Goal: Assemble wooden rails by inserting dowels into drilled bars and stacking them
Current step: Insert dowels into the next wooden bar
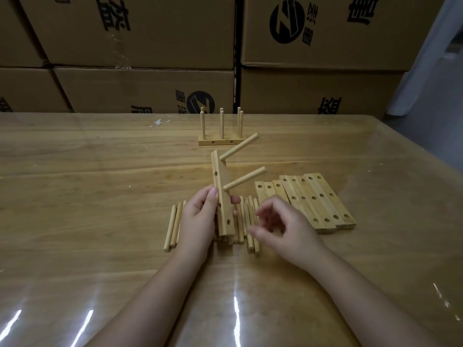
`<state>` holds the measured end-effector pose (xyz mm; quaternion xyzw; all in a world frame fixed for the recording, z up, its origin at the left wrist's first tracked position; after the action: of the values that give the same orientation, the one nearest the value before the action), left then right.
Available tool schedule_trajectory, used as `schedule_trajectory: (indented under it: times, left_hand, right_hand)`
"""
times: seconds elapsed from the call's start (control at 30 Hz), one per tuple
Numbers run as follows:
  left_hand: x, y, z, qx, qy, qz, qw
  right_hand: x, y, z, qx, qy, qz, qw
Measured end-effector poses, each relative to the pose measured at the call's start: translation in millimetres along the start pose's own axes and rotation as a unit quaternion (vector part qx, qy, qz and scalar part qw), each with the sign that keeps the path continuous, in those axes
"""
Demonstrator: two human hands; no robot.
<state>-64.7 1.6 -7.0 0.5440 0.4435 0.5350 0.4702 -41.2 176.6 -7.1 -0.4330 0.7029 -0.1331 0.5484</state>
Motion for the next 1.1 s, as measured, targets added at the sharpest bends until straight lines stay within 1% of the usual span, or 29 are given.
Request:
schedule_trajectory:
  times: [0.1, 0.17, 0.2, 0.27, 0.33, 0.6, 0.77, 0.93, 1.1]
  left_hand:
    - [-0.8, 1.5, -0.3, 0.007, 0.01, 0.007, 1.0]
    - [-0.9, 2.2, -0.3, 0.003, 0.011, 0.017, 1.0]
    - [-0.8, 2.5, -0.2, 0.001, 0.01, 0.022, 1.0]
    - [-0.2, 2.9, 0.2, -0.001, 0.004, 0.025, 1.0]
    - [-0.1, 3.1, 0.4, 0.0, 0.003, 0.027, 1.0]
    - [0.0, 1.9, -0.1, 0.002, 0.001, 0.033, 0.999]
    - [-0.4, 1.8, 0.4, 0.0, -0.001, 0.028, 1.0]
    - [-0.7, 1.0, -0.3, -0.002, -0.002, 0.027, 1.0]
    - [0.0, -0.6, -0.3, 0.0, 0.001, 0.023, 1.0]
  right_hand:
    - [2.5, 0.5, -1.5, -0.051, -0.097, 0.129, 0.986]
    - [3.1, 1.6, -1.7, -0.062, -0.138, 0.172, 0.973]
    - [3.2, 2.3, -1.4, -0.069, -0.147, 0.188, 0.969]
    - [2.4, 3.4, -0.9, -0.091, -0.139, 0.202, 0.965]
    - [1.0, 3.7, -1.3, -0.104, -0.122, 0.19, 0.969]
    - [-0.4, -0.7, -3.4, -0.096, -0.09, 0.151, 0.98]
    - [-1.7, -2.5, -3.5, -0.072, -0.056, 0.106, 0.99]
    - [-0.3, -0.7, -3.8, -0.072, -0.066, 0.127, 0.987]
    - [1.9, 0.1, -3.5, -0.108, -0.069, 0.159, 0.979]
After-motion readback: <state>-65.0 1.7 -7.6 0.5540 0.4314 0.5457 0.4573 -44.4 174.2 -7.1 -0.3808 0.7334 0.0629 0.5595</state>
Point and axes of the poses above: each hand's wrist, its own z-axis away from the middle knuckle, its own x-axis out of the palm, y = z × x, the point moved 1 cm from there along -z, towards the middle knuckle, and after that the axes turned 9 degrees about -x, right-handed, at the moved point
